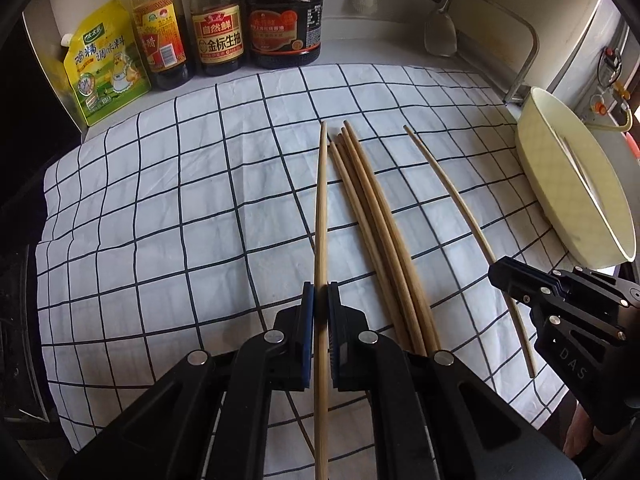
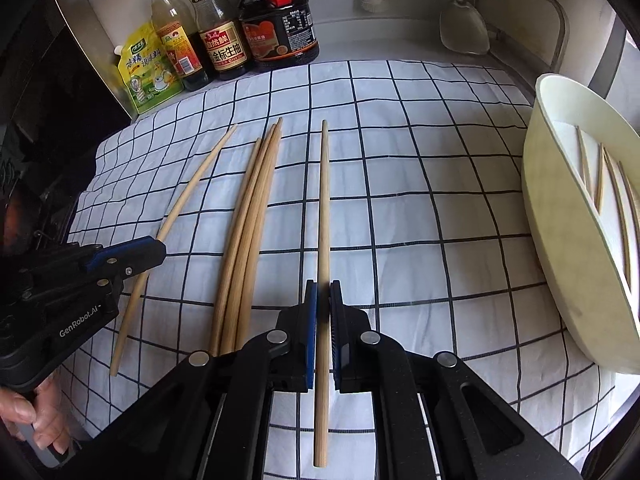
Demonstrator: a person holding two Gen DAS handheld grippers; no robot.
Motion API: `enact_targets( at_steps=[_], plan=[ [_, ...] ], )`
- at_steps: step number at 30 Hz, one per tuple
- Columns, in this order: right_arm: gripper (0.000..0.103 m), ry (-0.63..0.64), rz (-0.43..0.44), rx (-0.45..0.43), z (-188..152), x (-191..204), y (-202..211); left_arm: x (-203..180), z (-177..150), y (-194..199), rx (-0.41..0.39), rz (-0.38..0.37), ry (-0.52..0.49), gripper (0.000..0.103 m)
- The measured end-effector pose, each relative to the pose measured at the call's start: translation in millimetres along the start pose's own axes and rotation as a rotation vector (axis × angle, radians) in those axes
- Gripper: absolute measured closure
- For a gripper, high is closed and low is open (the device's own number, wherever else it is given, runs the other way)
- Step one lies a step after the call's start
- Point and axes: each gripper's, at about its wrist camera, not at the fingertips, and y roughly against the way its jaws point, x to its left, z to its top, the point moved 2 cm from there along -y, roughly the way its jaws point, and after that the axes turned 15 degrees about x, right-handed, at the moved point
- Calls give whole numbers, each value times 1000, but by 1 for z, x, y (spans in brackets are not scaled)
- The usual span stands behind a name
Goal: Organize utensils
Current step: 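Carry the held chopsticks with both grippers over the white basin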
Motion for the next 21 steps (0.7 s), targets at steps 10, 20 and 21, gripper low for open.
enact_targets(
  at_steps=[10,20,21],
  plan=[
    [97,-14,19,-119,-6,-16,69,-26,15,47,-70,-13,-31,96],
    [97,-123,-22,-212,-20,-85,118,-97,44,79,-145,-57,-151,96],
    [97,-135,-25,-218,-22,-93,121,-105,47,80,-147,-63,-165,96]
  ],
)
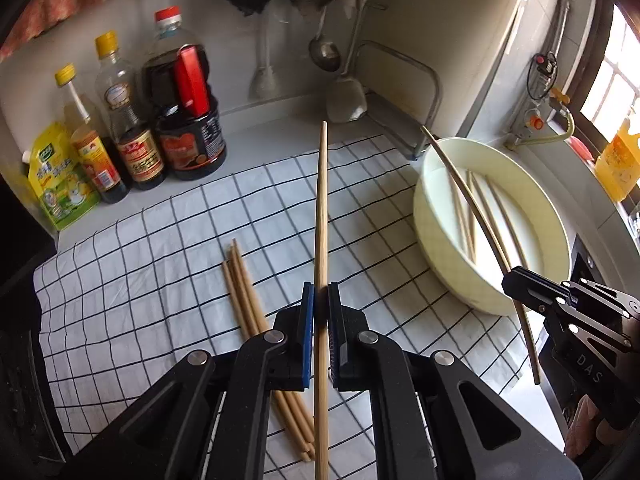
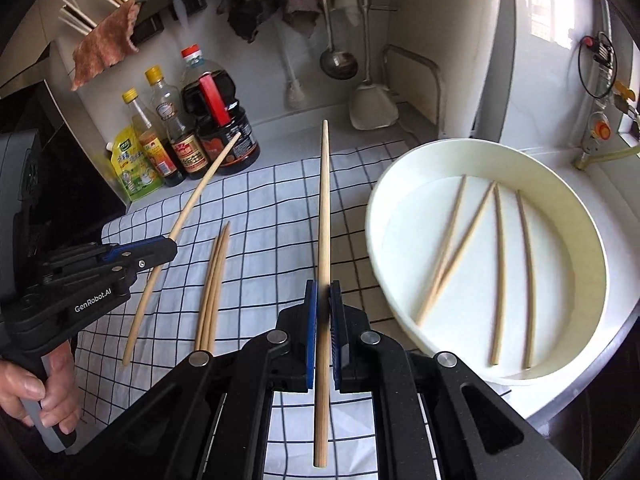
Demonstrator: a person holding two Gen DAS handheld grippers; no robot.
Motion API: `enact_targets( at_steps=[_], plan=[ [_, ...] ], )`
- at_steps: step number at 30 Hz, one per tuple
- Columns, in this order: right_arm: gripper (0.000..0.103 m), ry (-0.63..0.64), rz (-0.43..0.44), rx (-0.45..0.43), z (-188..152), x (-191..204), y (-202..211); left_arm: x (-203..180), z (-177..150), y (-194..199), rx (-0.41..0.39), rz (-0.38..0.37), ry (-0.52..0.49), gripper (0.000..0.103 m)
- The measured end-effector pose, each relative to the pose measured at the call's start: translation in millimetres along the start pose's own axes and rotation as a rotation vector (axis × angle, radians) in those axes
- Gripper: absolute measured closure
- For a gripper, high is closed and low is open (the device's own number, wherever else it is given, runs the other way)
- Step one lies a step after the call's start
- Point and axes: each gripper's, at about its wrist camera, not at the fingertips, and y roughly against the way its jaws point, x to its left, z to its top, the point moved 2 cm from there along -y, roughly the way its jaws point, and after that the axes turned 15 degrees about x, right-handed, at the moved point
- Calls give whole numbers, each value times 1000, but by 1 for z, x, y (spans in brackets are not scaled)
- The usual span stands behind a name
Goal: Organize utensils
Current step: 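Carry the held chopsticks with both grippers over the white basin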
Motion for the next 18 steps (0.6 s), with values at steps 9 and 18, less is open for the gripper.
enact_targets(
  at_steps=[9,18],
  plan=[
    [97,-114,-26,-48,3,-75,22,-75,40,1,-17,-55,-135,96],
    [97,-240,-44,-53,12,-143,17,-150,86,-22,14,-92,-279,96]
  ],
)
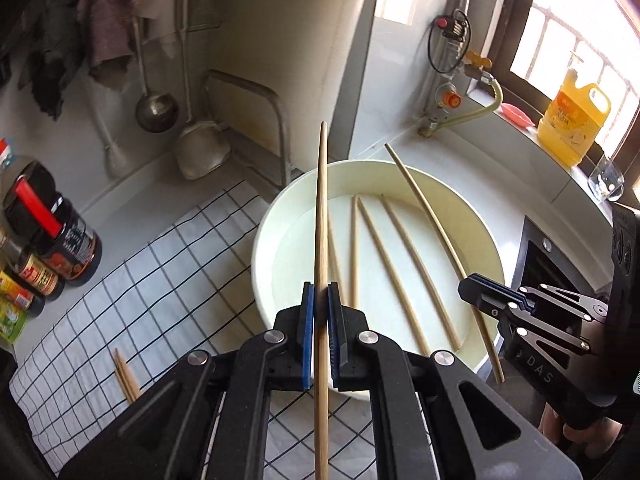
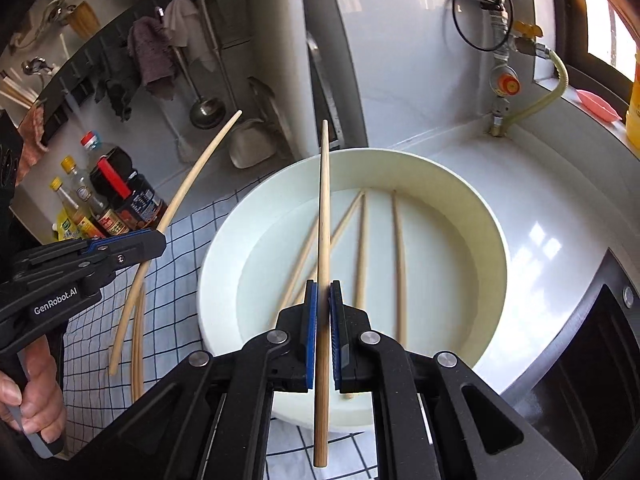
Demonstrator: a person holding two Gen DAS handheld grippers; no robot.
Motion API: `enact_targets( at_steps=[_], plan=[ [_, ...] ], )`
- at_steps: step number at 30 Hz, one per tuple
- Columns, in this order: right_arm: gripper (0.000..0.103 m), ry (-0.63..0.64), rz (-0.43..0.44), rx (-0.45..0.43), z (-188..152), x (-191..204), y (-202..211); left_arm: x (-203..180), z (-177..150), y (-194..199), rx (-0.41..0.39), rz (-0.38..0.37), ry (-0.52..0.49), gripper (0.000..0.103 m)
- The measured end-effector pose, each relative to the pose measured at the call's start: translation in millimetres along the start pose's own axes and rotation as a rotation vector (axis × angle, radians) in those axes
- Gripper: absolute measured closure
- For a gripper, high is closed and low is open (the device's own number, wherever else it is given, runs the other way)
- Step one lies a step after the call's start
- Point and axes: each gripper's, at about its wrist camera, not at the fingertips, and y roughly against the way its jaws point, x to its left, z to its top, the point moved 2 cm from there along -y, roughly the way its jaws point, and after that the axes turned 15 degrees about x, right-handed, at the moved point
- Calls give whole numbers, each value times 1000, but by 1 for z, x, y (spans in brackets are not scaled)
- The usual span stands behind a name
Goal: Organize utensils
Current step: 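Carry the held chopsticks with both grippers over the white basin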
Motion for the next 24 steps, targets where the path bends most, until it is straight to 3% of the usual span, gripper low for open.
enact_targets(
  at_steps=[11,24],
  plan=[
    [97,-63,-27,66,14,-28,-38,-38,39,-67,113,-2,-124,96],
    [97,-99,-36,122,13,-41,-62,-44,42,-108,203,22,-161,96]
  ],
)
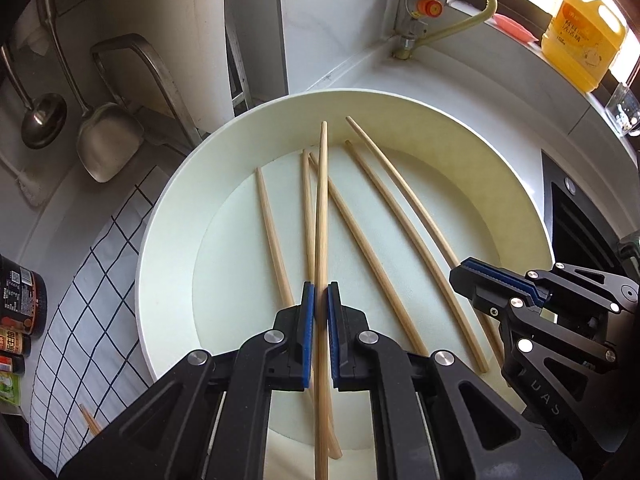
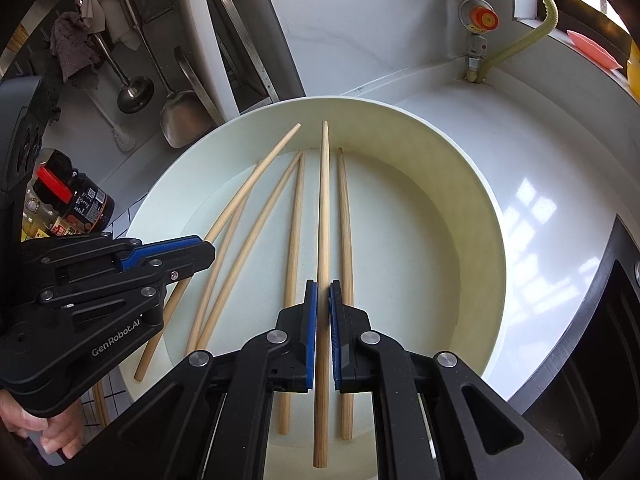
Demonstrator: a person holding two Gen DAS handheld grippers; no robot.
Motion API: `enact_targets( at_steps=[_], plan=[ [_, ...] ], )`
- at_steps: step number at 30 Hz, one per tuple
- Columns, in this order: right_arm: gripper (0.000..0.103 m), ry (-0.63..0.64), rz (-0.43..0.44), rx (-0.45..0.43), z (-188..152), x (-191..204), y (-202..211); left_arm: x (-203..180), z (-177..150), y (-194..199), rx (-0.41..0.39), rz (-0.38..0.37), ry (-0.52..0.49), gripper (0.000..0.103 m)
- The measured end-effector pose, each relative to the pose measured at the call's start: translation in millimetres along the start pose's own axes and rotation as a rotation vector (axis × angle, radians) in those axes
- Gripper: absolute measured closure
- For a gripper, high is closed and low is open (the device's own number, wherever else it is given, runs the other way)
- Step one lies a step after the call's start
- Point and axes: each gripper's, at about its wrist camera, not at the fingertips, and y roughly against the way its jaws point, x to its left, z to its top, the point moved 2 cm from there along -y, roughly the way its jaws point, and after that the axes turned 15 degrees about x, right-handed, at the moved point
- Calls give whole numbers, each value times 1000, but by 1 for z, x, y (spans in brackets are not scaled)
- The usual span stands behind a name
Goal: Organize utensils
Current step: 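Carry the held chopsticks with both grippers over the white basin, then open both grippers to drop the chopsticks into the basin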
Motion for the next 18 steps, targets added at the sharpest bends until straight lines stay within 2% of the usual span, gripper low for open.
enact_targets(
  at_steps=[6,10,13,15,18],
  plan=[
    [97,-10,-17,8,0,-3,-1,2,0,-3,20,8,4,95],
    [96,-14,-15,11,1,-4,1,7,-1,2,2,30,21,94],
    [93,-18,-19,-5,1,-5,6,10,-2,8,-12,46,35,74],
    [92,-20,-21,-14,1,-6,9,13,-4,13,-26,53,47,49],
    [89,-25,-23,-28,2,-7,14,16,-7,21,-49,63,58,44]
  ],
)
